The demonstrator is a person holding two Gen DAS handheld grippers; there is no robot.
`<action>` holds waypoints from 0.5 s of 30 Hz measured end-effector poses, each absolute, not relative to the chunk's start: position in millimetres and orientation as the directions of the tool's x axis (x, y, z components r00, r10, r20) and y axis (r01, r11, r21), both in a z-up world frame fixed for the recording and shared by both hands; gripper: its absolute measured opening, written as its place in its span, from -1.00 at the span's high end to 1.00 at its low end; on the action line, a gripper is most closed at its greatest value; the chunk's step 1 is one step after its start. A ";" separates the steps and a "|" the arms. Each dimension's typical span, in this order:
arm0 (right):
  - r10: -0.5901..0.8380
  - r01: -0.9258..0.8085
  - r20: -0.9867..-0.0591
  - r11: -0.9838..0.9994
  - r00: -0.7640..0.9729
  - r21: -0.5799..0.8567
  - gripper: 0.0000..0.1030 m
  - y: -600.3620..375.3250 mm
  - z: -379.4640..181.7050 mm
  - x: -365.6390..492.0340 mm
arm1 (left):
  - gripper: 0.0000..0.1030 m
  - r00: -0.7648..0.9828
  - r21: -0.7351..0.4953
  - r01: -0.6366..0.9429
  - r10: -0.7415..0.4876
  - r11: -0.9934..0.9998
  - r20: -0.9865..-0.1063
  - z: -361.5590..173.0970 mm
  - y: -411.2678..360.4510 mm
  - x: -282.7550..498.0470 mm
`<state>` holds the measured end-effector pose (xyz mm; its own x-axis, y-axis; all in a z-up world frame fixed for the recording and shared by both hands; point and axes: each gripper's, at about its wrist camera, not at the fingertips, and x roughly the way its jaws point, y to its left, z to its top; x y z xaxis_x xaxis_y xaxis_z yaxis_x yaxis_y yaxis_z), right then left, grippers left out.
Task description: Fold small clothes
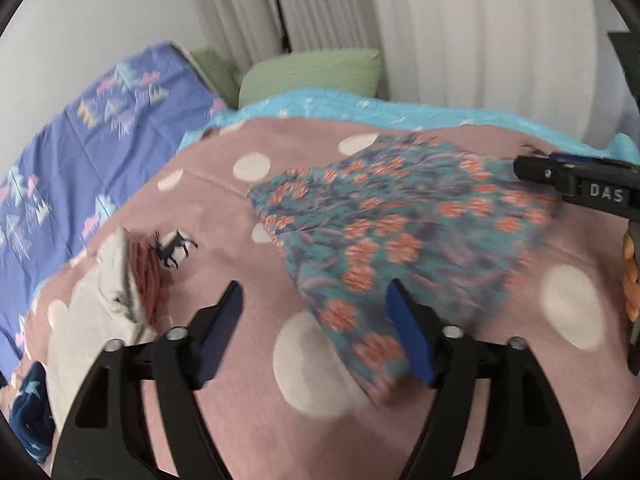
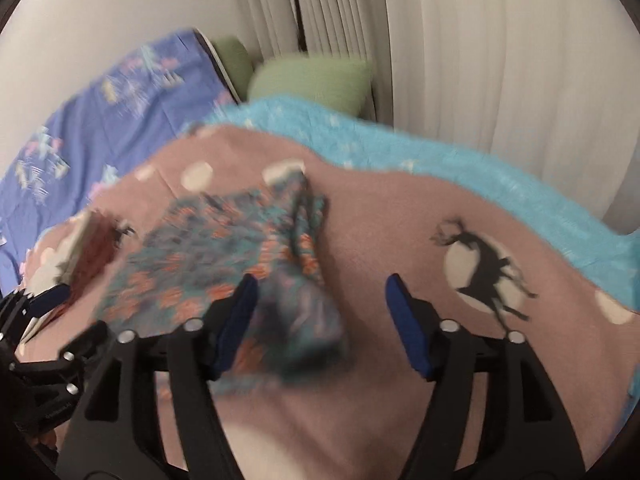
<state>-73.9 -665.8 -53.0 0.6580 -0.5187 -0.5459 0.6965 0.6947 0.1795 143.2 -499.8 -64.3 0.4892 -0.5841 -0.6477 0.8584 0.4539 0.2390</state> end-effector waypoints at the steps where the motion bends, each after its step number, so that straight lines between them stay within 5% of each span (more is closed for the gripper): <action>1: -0.537 0.695 -0.508 0.695 0.674 0.187 -0.57 -657.9 -48.3 -84.1 | -0.71 0.506 0.254 0.852 -0.598 0.457 -0.622 -59.1 -493.2 133.5; 4: -0.569 0.682 -0.420 0.704 0.707 0.195 -0.78 -632.5 -32.7 -119.2 | -0.83 0.505 0.246 0.857 -0.638 0.454 -0.582 -46.5 -475.9 104.9; 15: -0.620 0.719 -0.414 0.681 0.667 0.137 -0.94 -546.1 10.6 -210.3 | -0.97 0.512 0.135 0.847 -0.720 0.515 -0.468 8.2 -400.4 30.7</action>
